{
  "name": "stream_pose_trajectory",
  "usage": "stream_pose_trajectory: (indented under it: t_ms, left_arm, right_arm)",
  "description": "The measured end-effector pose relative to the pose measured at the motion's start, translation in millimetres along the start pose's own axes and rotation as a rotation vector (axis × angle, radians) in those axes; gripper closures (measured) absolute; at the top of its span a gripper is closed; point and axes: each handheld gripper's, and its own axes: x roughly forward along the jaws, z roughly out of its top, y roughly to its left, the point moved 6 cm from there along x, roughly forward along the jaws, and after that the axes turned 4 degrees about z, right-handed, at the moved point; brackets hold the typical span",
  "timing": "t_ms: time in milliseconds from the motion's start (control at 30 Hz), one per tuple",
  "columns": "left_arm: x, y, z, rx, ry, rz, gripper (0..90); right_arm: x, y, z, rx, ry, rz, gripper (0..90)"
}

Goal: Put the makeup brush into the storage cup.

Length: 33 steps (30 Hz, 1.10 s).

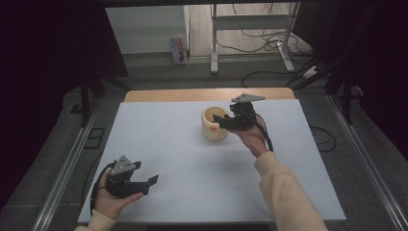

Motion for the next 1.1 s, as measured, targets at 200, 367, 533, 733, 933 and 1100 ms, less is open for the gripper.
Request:
stream_pose_trajectory:
  t_ms: [200,367,533,733,933,1100]
  left_arm:
    - [-0.8,-3.9,3.5,0.011,-0.005,0.006,17.9]
    - [1.0,-5.2,5.0,0.02,0.001,0.008,17.9]
    - [-0.7,-8.0,4.9,0.023,-0.004,0.015,17.8]
    - [0.0,-10.4,4.2,0.032,0.002,0.017,17.8]
    - [2.4,-6.0,1.7,0.021,0.01,0.022,17.8]
    - [4.5,-3.3,-0.4,0.015,0.019,0.021,17.8]
  right_arm:
    - [-20.1,9.1,-9.2,-0.016,0.012,0.05,18.7]
    - [-39.2,12.3,-19.1,-0.031,0.007,0.063,18.5]
    - [-55.4,13.7,-34.2,-0.032,-0.004,0.064,18.3]
    - [-75.0,11.9,-53.7,-0.043,-0.002,0.062,18.9]
    - [-90.3,9.6,-79.2,-0.034,0.006,0.067,19.4]
    - [-108.2,3.1,-106.4,-0.042,0.061,0.039,19.4]
